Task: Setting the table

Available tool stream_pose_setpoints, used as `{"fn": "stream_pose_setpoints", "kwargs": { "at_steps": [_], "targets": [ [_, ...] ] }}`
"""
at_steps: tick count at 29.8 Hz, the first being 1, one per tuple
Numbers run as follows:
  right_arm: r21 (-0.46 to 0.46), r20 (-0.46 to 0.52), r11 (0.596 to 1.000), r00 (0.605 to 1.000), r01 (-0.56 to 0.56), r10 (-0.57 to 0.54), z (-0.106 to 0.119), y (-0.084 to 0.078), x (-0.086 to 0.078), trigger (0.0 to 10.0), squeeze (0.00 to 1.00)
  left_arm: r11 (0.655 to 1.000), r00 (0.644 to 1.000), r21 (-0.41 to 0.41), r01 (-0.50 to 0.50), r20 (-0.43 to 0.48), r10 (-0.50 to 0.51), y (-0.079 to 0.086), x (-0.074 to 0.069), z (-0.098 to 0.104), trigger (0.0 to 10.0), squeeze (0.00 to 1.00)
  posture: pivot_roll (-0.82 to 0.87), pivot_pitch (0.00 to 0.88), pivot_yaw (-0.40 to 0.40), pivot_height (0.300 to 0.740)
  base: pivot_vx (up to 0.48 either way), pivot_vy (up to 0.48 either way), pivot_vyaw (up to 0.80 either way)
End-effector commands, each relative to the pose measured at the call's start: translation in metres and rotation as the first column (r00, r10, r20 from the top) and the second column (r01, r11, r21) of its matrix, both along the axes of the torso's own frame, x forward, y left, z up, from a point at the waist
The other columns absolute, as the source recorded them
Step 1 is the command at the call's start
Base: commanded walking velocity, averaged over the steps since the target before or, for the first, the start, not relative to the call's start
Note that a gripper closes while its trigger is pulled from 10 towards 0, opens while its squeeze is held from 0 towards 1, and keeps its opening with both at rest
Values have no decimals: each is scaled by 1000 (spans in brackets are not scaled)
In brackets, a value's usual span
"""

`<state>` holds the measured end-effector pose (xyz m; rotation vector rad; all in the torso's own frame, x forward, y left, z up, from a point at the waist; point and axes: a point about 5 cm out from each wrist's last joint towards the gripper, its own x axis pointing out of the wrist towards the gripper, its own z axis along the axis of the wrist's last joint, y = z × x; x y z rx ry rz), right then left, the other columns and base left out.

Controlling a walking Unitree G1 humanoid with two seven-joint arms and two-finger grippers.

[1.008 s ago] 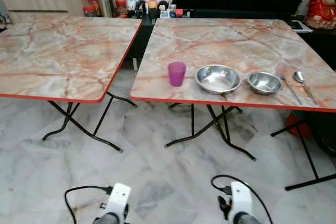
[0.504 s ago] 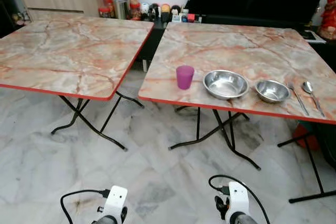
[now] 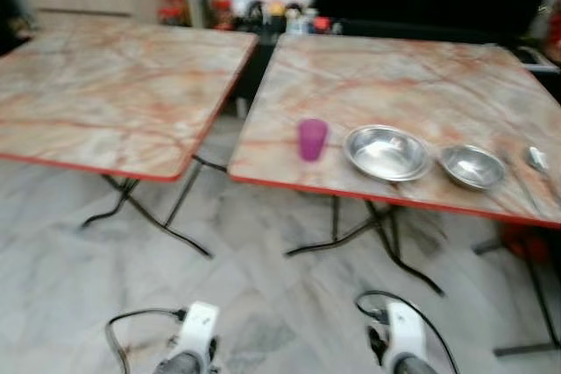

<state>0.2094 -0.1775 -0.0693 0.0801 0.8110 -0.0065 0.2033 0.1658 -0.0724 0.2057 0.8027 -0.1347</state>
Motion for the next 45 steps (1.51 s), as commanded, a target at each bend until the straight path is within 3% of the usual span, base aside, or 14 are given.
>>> {"fn": "stream_pose_setpoints", "kwargs": {
  "at_steps": [1,24,30,37,45],
  "targets": [
    [5,-8,1000,1000,8,-8,-2,0,-4,10000,0,1000,1000,-3,-14,-15,14,1,-1,-1,10000,0,-8,0,-42,736,307,0,0],
    [6,-6,1000,1000,18,-18,-3,0,-6,10000,0,1000,1000,1,-3,-17,3,1,0,-1,10000,0,-13,0,-38,736,323,0,0],
    [1,7,1000,1000,9,-9,-2,0,-4,10000,0,1000,1000,3,-3,-15,3,1,-1,-1,10000,0,-14,0,-40,736,41,0,0],
    [-20,56,999,997,46,-45,-1,-17,-12,10000,0,1000,1000,0,4,-21,-4,2,-3,-2,10000,0,-29,0,-33,736,0,0,0],
    [-81,189,996,982,42,-26,6,-36,-23,10000,0,1000,999,1,17,-28,-17,2,-6,-3,10000,0,-52,0,-28,736,0,0,0]
  ]
}}
